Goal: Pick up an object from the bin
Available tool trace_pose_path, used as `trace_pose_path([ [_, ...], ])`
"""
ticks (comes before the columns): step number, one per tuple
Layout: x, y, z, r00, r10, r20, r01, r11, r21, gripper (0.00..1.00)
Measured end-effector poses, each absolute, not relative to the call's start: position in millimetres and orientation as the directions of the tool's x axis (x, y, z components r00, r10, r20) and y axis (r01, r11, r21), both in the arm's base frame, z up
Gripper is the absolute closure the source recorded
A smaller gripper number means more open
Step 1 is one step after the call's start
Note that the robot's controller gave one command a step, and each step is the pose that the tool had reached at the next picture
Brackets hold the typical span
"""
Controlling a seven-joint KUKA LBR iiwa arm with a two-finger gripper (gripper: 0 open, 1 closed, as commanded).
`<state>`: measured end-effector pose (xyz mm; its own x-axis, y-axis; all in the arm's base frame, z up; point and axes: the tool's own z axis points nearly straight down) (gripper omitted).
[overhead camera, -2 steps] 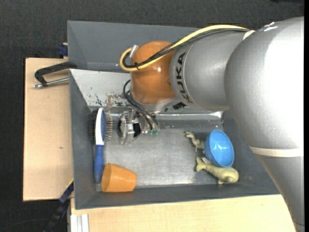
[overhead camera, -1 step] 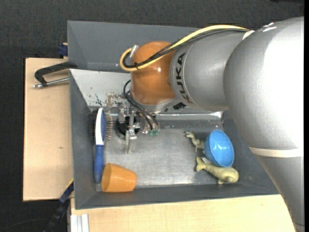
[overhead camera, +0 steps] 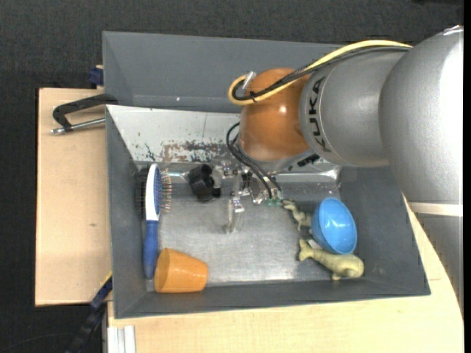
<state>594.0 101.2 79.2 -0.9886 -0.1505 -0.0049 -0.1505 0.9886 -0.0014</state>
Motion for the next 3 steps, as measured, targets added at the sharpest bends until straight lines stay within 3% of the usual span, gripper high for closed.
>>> trace_pose_path([
  [1,604.7,140.3,75.4,-1.0,-0.019,-0.018,-0.019,1.0,0.004,0.0],
  [2,604.2,140.5,75.5,-1.0,-0.019,-0.015,-0.019,1.0,0.005,1.0],
  [3,601.2,140.0,72.1,-1.0,-0.02,-0.005,-0.02,1.0,0.004,0.0],
])
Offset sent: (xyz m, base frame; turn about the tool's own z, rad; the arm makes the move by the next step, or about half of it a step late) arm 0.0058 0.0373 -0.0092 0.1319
